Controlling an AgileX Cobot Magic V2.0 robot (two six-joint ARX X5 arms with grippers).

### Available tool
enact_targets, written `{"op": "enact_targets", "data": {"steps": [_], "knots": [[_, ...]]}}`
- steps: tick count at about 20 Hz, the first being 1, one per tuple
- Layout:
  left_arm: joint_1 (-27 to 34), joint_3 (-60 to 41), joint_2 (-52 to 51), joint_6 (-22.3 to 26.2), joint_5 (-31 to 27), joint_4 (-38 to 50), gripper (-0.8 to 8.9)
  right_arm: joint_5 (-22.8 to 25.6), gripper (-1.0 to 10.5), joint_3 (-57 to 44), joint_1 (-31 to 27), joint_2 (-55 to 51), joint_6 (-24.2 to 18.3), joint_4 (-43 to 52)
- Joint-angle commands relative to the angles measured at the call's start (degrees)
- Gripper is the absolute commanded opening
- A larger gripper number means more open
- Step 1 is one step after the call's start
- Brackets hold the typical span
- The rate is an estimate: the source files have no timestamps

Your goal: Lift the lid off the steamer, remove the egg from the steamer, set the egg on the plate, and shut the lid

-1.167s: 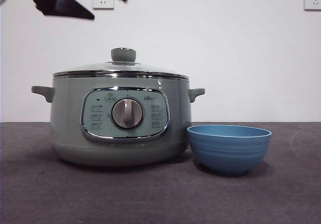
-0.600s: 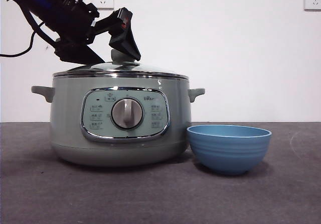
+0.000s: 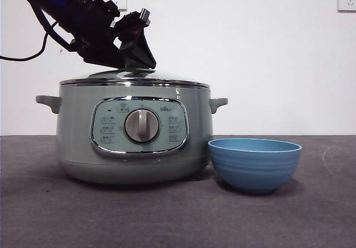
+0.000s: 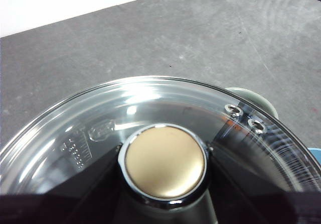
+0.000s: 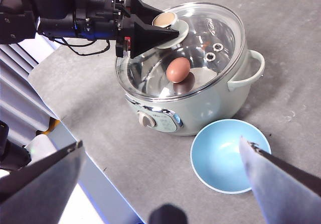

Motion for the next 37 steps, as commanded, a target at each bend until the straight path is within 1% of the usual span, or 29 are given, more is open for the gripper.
{"op": "enact_targets", "data": {"steps": [1, 7, 15, 18, 21, 24, 26, 28, 30, 33, 37], "knots": [[0.1, 0.2, 0.3, 0.3, -0.2, 0.5, -0.08, 0.0, 5.7, 0.2, 0.0, -0.1, 0.5, 0.3], [0.1, 0.2, -1.2, 0.2, -0.1, 0.6, -0.09, 0.0, 5.7, 0.2, 0.0, -0.1, 0.5, 0.3], [0.1, 0.2, -9.6, 0.2, -0.1, 2.2, -0.09, 0.0, 5.7, 0.2, 0.0, -0.1, 0.7, 0.3], [0.1, 0.2, -16.3, 0.1, -0.3, -1.0, -0.09, 0.0, 5.7, 0.2, 0.1, 0.3, 1.0, 0.8], [0.1, 0.2, -24.9, 0.2, -0.8, -6.6, -0.08, 0.0, 5.7, 0.2, 0.9, 1.6, 5.0, 4.8], [0.1, 0.2, -34.7, 0.2, -3.4, -15.0, -0.08, 0.6, 5.7, 0.2, 3.3, 4.1, 8.5, 10.5], [0.1, 0.2, -40.0, 0.1, -5.5, -21.4, -0.09, 4.5, 5.6, 0.2, 6.1, 6.2, 11.1, 14.8], [0.1, 0.2, -45.0, 0.0, -9.7, -28.0, -0.08, 8.8, 5.6, 0.2, 9.9, 9.5, 14.7, 19.0], [0.1, 0.2, -49.1, -0.2, -14.1, -32.5, -0.09, 11.4, 5.6, 0.3, 13.4, 13.2, 16.8, 22.7], [0.1, 0.2, -54.6, -0.3, -19.7, -40.1, -0.08, 17.1, 5.6, 2.8, 19.6, 20.7, 17.4, 25.4], [0.1, 0.2, -57.7, -1.4, -23.1, -46.2, -0.08, 22.4, 5.6, 7.8, 24.4, 27.9, 17.3, 25.4]]}}
